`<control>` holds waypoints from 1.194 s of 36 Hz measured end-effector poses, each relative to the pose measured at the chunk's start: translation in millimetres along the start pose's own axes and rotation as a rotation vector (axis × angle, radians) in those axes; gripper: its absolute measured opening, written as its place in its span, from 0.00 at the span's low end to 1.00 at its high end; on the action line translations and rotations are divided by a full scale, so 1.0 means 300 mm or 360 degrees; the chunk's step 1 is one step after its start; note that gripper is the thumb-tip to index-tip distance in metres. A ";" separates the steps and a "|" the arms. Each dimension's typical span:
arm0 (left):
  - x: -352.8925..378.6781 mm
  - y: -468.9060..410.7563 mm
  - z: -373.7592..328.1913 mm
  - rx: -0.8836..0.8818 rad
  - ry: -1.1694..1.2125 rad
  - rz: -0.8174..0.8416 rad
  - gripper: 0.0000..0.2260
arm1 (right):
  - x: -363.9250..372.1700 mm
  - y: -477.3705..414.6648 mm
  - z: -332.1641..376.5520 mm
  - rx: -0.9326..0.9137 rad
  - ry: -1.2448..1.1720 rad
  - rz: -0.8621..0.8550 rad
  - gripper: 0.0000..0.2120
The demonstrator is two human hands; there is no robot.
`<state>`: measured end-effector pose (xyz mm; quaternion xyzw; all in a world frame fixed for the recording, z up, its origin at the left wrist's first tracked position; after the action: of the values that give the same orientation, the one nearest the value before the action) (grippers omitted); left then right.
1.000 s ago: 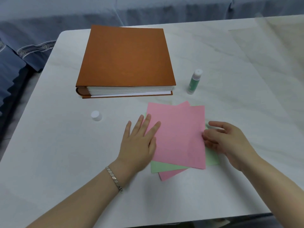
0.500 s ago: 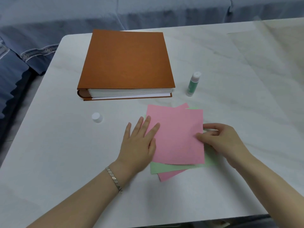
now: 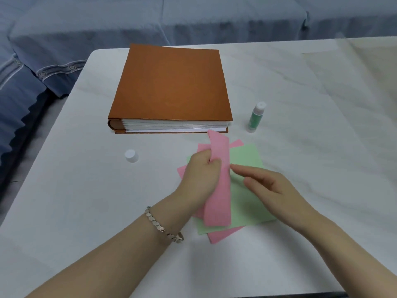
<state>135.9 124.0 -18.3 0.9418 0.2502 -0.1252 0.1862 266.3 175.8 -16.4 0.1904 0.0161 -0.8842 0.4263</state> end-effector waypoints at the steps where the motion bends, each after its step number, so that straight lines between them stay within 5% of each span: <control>1: -0.012 0.004 -0.020 0.0040 0.0052 -0.0020 0.09 | -0.023 0.000 0.009 -0.0056 0.0029 -0.0111 0.13; 5: -0.044 0.032 -0.119 0.0134 0.0539 0.0066 0.13 | -0.139 0.015 0.057 -0.0277 0.0218 -0.0596 0.11; 9: -0.080 0.021 -0.098 0.0088 0.0634 0.0058 0.12 | -0.179 0.018 0.112 -0.0450 0.0608 -0.0732 0.18; 13: -0.102 -0.021 0.053 -0.0044 0.0263 -0.0104 0.13 | -0.090 -0.027 0.046 -0.0394 0.1017 -0.0412 0.26; 16: -0.122 -0.044 0.139 -0.0022 -0.0118 -0.0177 0.24 | 0.020 -0.047 -0.052 -0.0299 0.1266 -0.0131 0.27; 21: -0.101 -0.020 0.119 0.0611 -0.1080 -0.0354 0.23 | 0.120 -0.053 -0.123 -0.0209 0.1511 -0.0147 0.25; 25: 0.001 -0.024 0.176 0.0933 -0.1593 -0.0121 0.23 | 0.155 -0.080 -0.095 -0.0307 0.1547 -0.0258 0.23; 32: 0.023 -0.023 0.227 0.0936 -0.1635 -0.0112 0.23 | 0.243 -0.167 -0.103 -0.0305 0.1436 0.0058 0.38; 37: 0.019 -0.025 0.236 0.0872 -0.1680 -0.0102 0.26 | 0.222 -0.181 -0.131 -0.0251 0.1580 -0.0127 0.26; 43: 0.021 -0.023 0.237 0.0903 -0.1723 -0.0165 0.24 | 0.192 -0.173 -0.144 -0.0308 0.1703 -0.0203 0.25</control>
<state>127.5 102.8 -86.2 0.7439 0.1225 -0.6566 0.0225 208.4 173.9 -83.6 0.5723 0.3235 -0.6824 0.3197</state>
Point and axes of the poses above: each hand's wrist, its own y-axis away from the middle knuckle, its own x-axis out of the palm, z = x × y, the point moved 6 cm from there along -y, towards the middle knuckle, and after that the axes turned 1 degree about -y, right-handed, at the moved point
